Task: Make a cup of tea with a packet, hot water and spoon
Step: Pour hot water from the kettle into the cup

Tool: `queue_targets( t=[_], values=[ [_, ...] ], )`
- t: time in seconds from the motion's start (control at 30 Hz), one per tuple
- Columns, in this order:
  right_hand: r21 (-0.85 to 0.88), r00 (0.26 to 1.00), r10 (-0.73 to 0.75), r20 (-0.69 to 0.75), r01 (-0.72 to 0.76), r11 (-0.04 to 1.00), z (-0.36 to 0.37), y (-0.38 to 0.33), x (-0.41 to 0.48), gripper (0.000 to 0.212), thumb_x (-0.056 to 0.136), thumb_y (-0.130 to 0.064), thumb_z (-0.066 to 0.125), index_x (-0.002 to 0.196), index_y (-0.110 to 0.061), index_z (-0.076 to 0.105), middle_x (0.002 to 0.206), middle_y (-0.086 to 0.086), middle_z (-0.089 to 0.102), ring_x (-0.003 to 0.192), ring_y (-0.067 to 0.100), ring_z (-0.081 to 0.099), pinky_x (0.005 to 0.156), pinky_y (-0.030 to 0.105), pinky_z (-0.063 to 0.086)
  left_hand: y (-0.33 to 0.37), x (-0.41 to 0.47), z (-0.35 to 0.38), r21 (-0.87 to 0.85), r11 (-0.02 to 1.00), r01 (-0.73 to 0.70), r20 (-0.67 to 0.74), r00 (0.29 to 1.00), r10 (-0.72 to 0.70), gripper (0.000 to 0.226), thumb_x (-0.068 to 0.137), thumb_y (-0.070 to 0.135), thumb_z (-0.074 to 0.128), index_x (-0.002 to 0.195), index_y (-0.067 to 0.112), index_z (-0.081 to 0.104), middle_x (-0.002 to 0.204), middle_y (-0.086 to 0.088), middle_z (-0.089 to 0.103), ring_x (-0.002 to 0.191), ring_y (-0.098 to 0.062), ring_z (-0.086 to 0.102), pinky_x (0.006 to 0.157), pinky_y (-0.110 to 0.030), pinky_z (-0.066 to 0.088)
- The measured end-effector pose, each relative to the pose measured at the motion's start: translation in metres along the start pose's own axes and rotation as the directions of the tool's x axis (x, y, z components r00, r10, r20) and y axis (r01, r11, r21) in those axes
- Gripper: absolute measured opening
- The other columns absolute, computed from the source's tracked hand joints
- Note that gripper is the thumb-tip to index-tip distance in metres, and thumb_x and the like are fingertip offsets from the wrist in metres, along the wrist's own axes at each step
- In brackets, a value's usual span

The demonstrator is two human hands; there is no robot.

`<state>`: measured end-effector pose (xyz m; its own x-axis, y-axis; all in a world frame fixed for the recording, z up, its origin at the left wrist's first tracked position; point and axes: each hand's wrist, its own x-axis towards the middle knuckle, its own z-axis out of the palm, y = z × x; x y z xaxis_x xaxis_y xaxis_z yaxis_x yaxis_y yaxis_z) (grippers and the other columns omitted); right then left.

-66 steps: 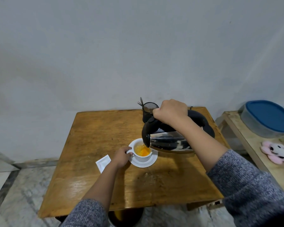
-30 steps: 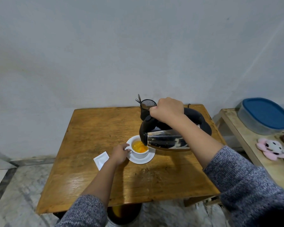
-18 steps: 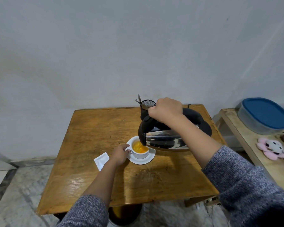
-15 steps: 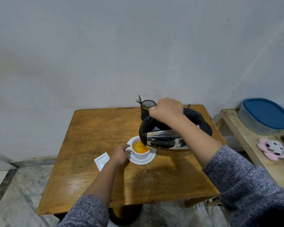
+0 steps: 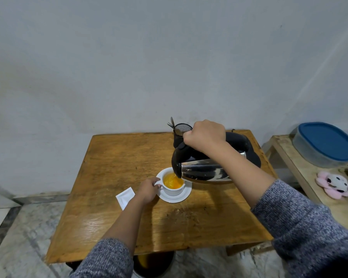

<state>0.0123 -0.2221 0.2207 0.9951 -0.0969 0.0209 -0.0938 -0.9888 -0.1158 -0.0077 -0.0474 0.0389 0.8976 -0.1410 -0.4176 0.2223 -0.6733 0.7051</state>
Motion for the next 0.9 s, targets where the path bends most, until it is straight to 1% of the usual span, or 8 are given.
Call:
queue_targets(
  t=[0.3,0.4,0.6,0.67,0.73,0.8,0.83,0.9],
  values=[
    [0.024,1.0,0.013,-0.009,-0.013,1.0,0.004,0.001,0.001,0.023,0.083,-0.03,0.045,0.07,-0.011,0.052,0.061,0.0,0.042,0.068,0.024,0.049,0.057,0.027,0.032,0.001,-0.001,0.0,-0.027,1.0,0.002,-0.006,1.0,-0.002,0.036,0.093,0.013,0.048,0.129,0.007,0.051,0.136,-0.014,0.053,0.123,-0.031,0.049,0.097,-0.035,0.039],
    [0.067,0.997,0.075,0.003,-0.075,0.995,0.006,0.011,0.002,0.03,0.083,-0.034,0.045,0.06,-0.015,0.046,0.061,0.0,0.046,0.061,0.02,0.047,0.053,0.026,0.03,0.001,-0.002,0.001,-0.032,0.999,0.007,-0.006,1.0,-0.007,0.036,0.093,0.014,0.047,0.129,0.008,0.05,0.136,-0.015,0.053,0.122,-0.03,0.049,0.096,-0.035,0.039],
    [0.286,0.966,0.257,0.037,-0.256,0.923,0.005,0.055,-0.003,0.034,0.084,-0.037,0.044,0.059,-0.014,0.048,0.061,0.002,0.052,0.06,0.022,0.05,0.05,0.026,0.029,0.003,-0.003,0.002,-0.065,0.997,0.036,-0.023,0.999,-0.037,0.036,0.093,0.014,0.046,0.129,0.008,0.05,0.138,-0.015,0.051,0.124,-0.031,0.048,0.101,-0.039,0.039],
    [0.39,0.948,0.31,0.068,-0.311,0.867,0.006,0.073,-0.006,0.036,0.084,-0.038,0.044,0.062,-0.01,0.052,0.06,0.004,0.053,0.056,0.022,0.048,0.05,0.028,0.03,0.001,-0.002,0.003,-0.087,0.995,0.037,-0.034,0.999,-0.04,0.035,0.093,0.013,0.047,0.126,0.008,0.053,0.135,-0.015,0.054,0.12,-0.031,0.05,0.099,-0.039,0.041],
    [0.525,0.923,0.372,0.095,-0.364,0.77,0.007,0.091,-0.011,0.037,0.078,-0.042,0.044,0.064,-0.01,0.057,0.06,0.008,0.058,0.056,0.026,0.052,0.054,0.031,0.038,0.0,-0.002,0.005,-0.111,0.993,0.041,-0.057,0.997,-0.048,0.033,0.092,0.013,0.048,0.124,0.009,0.055,0.133,-0.014,0.055,0.118,-0.031,0.051,0.096,-0.038,0.041],
    [0.664,0.887,0.448,0.109,-0.4,0.632,0.008,0.11,-0.015,0.039,0.068,-0.044,0.043,0.054,-0.012,0.06,0.049,0.009,0.061,0.052,0.032,0.056,0.06,0.039,0.049,-0.002,-0.001,0.008,-0.144,0.989,0.047,-0.08,0.995,-0.059,0.033,0.091,0.012,0.048,0.122,0.008,0.056,0.132,-0.015,0.056,0.117,-0.032,0.052,0.096,-0.039,0.041],
    [0.722,0.865,0.489,0.113,-0.41,0.558,0.01,0.12,-0.018,0.041,0.068,-0.043,0.044,0.049,-0.01,0.059,0.042,0.007,0.058,0.048,0.032,0.056,0.059,0.04,0.05,-0.002,-0.001,0.009,-0.158,0.986,0.049,-0.092,0.994,-0.064,0.034,0.091,0.012,0.047,0.123,0.007,0.056,0.132,-0.016,0.055,0.117,-0.032,0.051,0.096,-0.039,0.041],
    [0.824,0.819,0.558,0.134,-0.405,0.396,0.011,0.136,-0.025,0.037,0.077,-0.036,0.045,0.054,-0.01,0.059,0.036,0.004,0.052,0.038,0.026,0.049,0.047,0.033,0.042,-0.003,-0.001,0.013,-0.175,0.983,0.052,-0.115,0.991,-0.073,0.034,0.091,0.013,0.046,0.123,0.007,0.055,0.132,-0.016,0.055,0.117,-0.032,0.051,0.094,-0.038,0.04]
  ],
)
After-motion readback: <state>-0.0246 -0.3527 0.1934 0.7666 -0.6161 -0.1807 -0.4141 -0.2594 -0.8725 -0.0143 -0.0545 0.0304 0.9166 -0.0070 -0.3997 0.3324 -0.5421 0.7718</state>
